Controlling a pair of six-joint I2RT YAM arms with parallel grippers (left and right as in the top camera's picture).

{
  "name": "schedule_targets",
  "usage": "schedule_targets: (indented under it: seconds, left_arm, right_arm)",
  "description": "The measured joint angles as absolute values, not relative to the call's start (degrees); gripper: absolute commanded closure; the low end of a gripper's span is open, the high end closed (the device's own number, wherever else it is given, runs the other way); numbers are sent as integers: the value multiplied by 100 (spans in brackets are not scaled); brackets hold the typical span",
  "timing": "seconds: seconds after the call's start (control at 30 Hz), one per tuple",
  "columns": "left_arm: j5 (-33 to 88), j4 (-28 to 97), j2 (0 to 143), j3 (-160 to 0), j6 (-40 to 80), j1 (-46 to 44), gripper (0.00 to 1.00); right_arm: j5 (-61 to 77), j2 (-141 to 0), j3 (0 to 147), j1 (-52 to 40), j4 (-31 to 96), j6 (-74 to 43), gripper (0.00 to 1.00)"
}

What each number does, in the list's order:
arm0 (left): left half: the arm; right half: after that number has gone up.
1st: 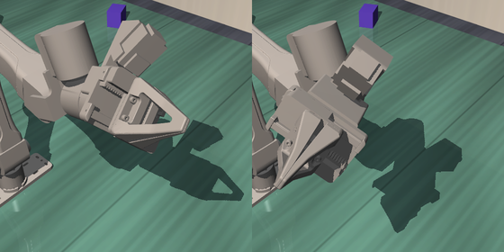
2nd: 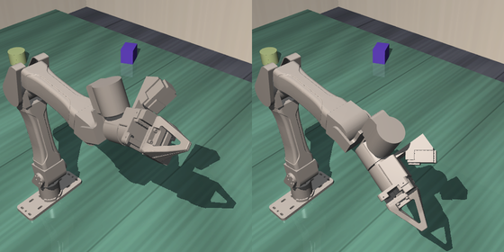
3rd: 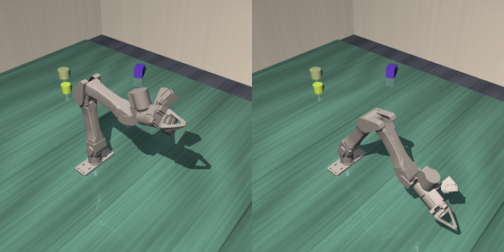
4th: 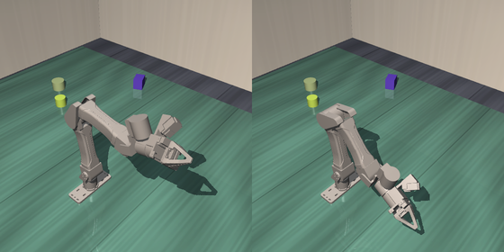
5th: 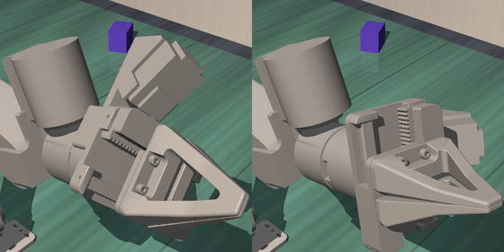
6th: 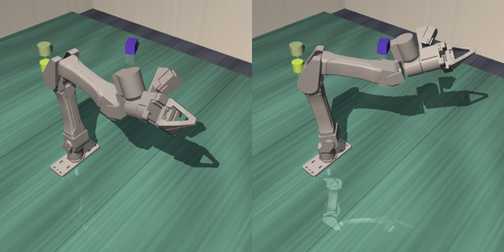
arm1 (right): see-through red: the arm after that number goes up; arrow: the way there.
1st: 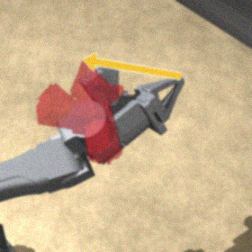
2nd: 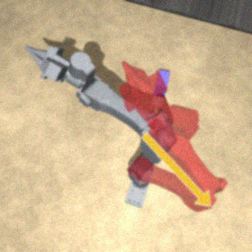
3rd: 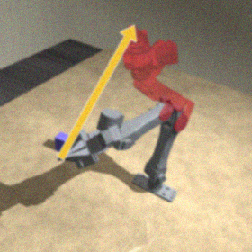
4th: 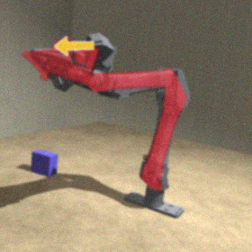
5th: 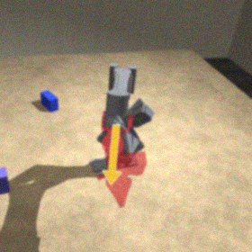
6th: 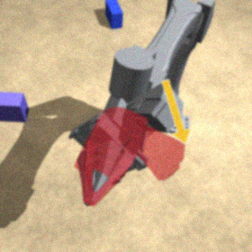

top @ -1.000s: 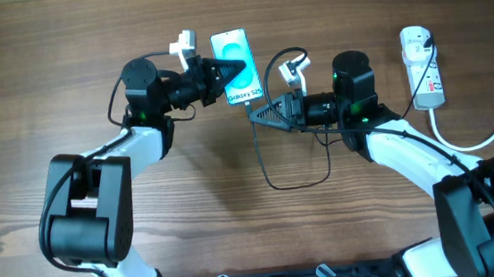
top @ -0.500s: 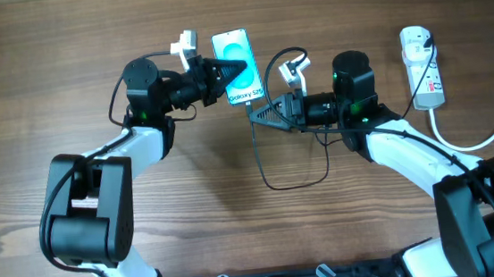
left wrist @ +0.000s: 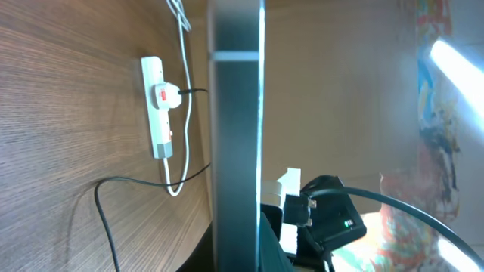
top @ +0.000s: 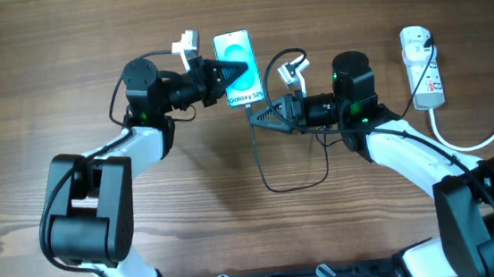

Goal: Plug charger to phone and switch on socket

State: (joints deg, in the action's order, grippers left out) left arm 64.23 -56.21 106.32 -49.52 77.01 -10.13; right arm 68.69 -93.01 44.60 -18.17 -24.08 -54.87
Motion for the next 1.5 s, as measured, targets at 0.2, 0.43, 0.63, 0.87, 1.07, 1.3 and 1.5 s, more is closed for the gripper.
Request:
schedule_targets:
  seconds: [0.2,0.43,0.63,0.87,1.07,1.3,1.5]
  left_arm:
    - [6595,-5645,10632,-4952,7688,-1013,96]
    - [6698,-5664,10632,-4952,7675,-1013,96]
    - [6746,-5664,10632,-4954,7673,-1011,96]
    - [6788,-5664,10632,-4963,7655,-1011,96]
    - [6899,-5664,10632,-4980,7566,-1011,96]
    - [6956,-5454,10634,-4991,7483,-1002,96]
    - [6982,-5443,10634,-5024,7435,-1004,96]
  right_arm:
    - [6952,-9301,4460,-1817,-2408,-5489,96]
    - [7017,-9301,4460,-1822,-2405,-5509,96]
    - [7024,-9301,4460,-1833,-2408,-5505,96]
    - [7026,-9301,4458,-1835,-2410,-5502,96]
    - [7026,-9301,4438,-1861,-2414,-5502,96]
    - [7024,-9301,4421,-1874,-2456,-5502,96]
    - [7006,-9301,4394,-1876,-2539,-5502,96]
